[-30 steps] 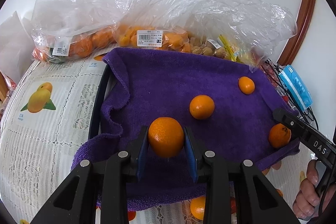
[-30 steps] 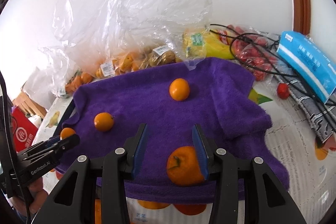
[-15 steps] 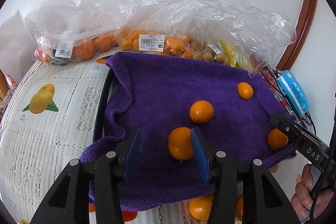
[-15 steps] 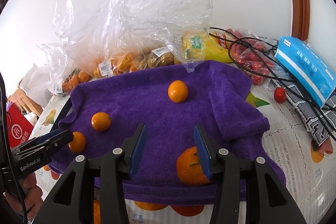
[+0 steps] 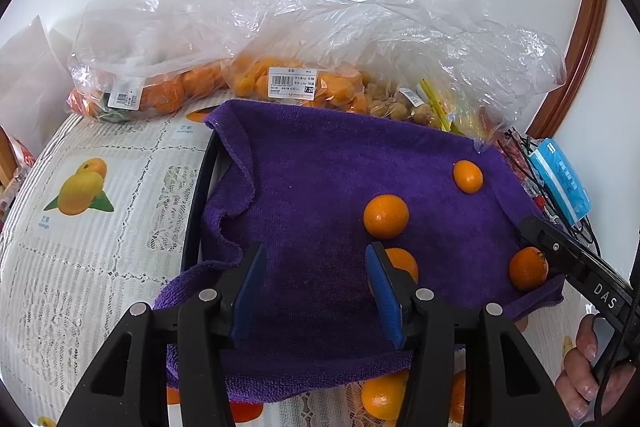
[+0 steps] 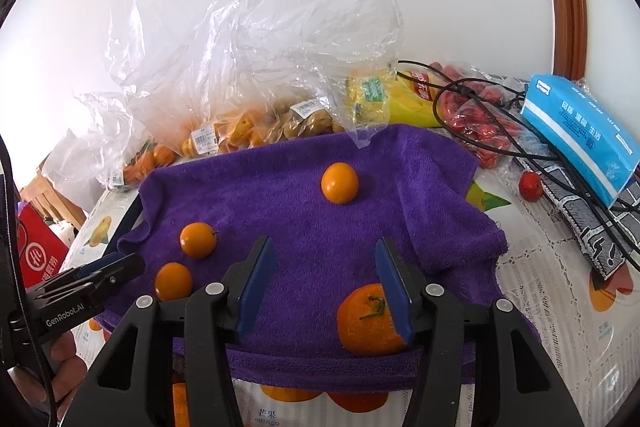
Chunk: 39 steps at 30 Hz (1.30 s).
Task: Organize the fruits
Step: 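Lower the mandarin and orange onto the towel and open both grippers, then withdraw both open grippers from the fruit on the towel, then move both open grippers down to the fruit lying in front of the towel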
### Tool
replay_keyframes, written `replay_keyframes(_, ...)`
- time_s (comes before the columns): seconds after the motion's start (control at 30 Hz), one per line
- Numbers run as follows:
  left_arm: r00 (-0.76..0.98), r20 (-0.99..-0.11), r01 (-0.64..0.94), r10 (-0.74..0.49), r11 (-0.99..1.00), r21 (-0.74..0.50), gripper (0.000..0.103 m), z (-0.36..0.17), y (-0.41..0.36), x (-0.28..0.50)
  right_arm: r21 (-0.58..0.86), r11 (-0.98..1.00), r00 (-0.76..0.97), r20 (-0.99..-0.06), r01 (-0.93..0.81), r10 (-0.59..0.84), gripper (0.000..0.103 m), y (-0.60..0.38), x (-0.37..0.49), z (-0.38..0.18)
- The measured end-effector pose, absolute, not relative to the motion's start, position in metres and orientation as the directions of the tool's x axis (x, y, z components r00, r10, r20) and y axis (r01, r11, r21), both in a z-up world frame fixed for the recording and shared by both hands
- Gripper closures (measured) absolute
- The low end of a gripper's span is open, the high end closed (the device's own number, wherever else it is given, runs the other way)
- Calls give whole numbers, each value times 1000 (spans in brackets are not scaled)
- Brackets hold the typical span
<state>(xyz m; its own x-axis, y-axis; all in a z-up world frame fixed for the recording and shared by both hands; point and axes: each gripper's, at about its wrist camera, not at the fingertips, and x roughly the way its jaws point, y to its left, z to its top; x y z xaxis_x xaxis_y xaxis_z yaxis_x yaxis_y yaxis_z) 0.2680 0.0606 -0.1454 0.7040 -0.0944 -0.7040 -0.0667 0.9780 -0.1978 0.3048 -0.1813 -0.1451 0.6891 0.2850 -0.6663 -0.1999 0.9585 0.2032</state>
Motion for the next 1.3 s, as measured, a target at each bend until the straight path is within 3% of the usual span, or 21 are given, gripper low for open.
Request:
replay_keyframes(0.37, 716, -691, -60, -95, 978, -198, 54, -141, 61, 263, 116, 967, 715, -655, -227, 246, 34, -168, 296, -138)
replay_keyframes(1.2, 730, -673, -27, -123, 978, -208, 53, -129, 57, 246, 111, 971, 764, -601, -214, 237, 31, -170, 255, -109)
replay_keyframes(1.3, 729, -671, -19, -132, 977, -213, 50, -129, 56, 236, 118, 973, 764, -604, -196, 227, 31, -175, 244, -108)
